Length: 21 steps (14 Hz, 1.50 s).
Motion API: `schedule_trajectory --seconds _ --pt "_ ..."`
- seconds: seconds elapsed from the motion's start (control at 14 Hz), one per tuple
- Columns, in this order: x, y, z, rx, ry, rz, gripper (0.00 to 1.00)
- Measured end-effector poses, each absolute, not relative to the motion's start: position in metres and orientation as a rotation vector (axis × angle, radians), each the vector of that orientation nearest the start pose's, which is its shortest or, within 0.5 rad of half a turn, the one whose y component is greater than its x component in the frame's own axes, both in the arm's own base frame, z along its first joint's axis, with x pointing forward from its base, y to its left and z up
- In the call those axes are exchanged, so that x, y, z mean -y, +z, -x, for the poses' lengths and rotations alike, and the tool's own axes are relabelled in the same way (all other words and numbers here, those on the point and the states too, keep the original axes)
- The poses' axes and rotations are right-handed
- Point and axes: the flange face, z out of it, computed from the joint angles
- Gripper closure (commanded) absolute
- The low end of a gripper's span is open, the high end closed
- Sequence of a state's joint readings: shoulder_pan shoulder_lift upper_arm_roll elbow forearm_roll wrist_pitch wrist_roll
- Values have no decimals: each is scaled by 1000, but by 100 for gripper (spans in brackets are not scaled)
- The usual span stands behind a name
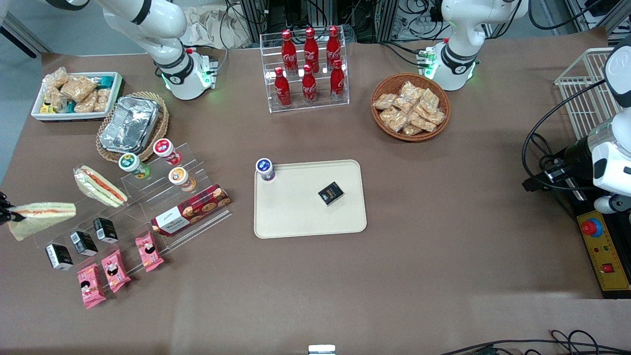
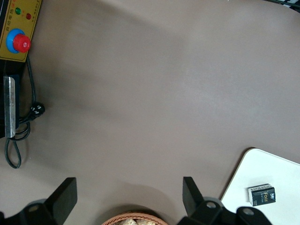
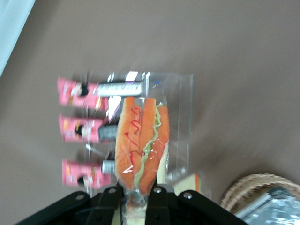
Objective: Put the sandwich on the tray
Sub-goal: 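Carry the held sandwich over to the white tray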
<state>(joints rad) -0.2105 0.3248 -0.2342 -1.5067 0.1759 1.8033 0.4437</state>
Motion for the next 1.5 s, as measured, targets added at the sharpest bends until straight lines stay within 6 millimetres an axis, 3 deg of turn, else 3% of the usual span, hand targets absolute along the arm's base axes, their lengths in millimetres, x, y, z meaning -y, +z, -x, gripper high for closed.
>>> schedule_trajectory --seconds 0.14,0.29,0.71,0.93,1.07,1.36,1.5 --pt "220 503 -609 -1020 93 2857 94" --pt "186 515 -615 -808 142 2914 94" --pt "87 552 -623 -502 128 2965 100" --pt "1 576 -618 -273 109 2975 100" --pt "-63 581 -612 -100 113 2977 100" --pt "-176 575 -596 449 87 2947 100" --pt "-223 557 -595 826 40 2883 100"
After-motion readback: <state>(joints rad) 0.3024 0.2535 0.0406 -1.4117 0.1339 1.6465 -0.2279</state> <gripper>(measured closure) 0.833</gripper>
